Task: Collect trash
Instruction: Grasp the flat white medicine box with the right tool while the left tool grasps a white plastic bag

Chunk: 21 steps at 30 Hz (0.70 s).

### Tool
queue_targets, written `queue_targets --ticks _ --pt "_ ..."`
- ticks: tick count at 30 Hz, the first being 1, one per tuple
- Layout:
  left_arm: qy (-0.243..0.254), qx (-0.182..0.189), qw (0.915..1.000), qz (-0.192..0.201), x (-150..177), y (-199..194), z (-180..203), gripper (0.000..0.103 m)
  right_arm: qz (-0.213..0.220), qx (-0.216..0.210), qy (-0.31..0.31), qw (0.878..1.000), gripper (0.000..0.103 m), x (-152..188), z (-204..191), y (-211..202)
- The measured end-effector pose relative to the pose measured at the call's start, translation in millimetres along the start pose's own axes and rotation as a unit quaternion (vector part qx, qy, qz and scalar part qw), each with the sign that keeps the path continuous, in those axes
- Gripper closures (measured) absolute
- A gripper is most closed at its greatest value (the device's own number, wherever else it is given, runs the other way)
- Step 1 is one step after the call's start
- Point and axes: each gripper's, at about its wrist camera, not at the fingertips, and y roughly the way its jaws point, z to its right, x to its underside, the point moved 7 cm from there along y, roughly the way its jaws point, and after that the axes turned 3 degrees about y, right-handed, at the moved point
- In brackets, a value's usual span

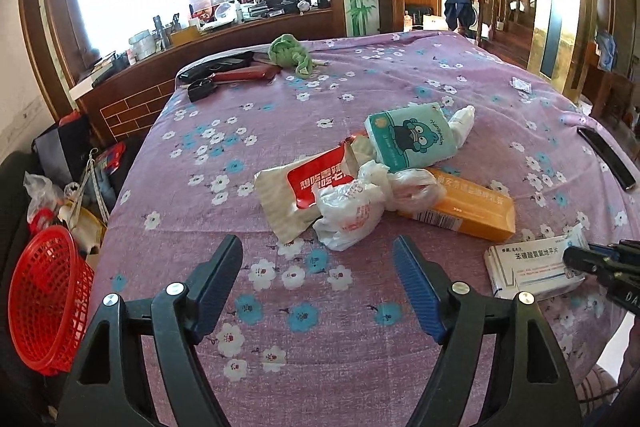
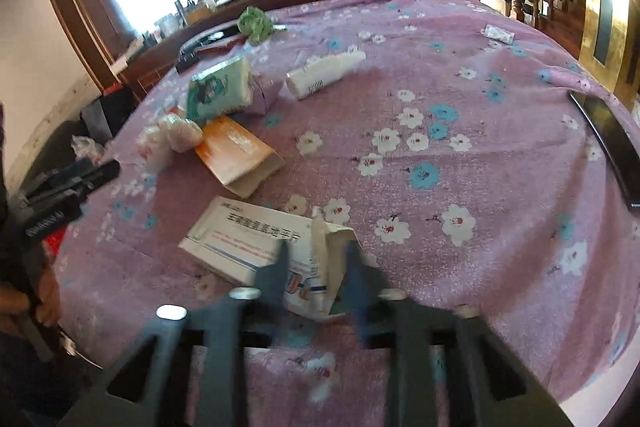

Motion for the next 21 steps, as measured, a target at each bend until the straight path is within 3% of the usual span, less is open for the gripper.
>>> queue_targets --ticks 1,8,15,16,19,21 --pt "0.003 0.001 1.0000 0.000 -0.6 1.0 -0.3 0.026 0.005 0.007 -0.004 1.000 0.096 -2.4 0.2 -1.6" --pt "0.037 0.022 0.9991 -0.004 -11.9 14.5 9.4 0.020 0.055 0.004 0.012 0.998 0.097 -22.5 15.1 -23.4" --pt "0.098 -0.002 0.9949 -0.021 -22.3 54.2 27.4 0.020 0.062 -0.008 0.026 0.998 0.097 -28.6 25.5 -31.5" --pt "0.100 -0.005 0.9945 -0.028 -20.9 61.6 28.6 0.024 0.065 -0.009 0.027 0.997 0.097 -29.5 27.6 -34.8" --pt "0.081 0.006 0.9953 -0.052 -13.1 73.8 29.4 0.071 0.077 -0.012 0.026 0.997 0.097 -31.8 29.1 -43.8" --pt "0.065 0.011 0.9965 -0.053 -10.4 73.6 26.8 0.073 0.084 -0.013 0.028 0.996 0.097 -34.1 31.2 -49.7"
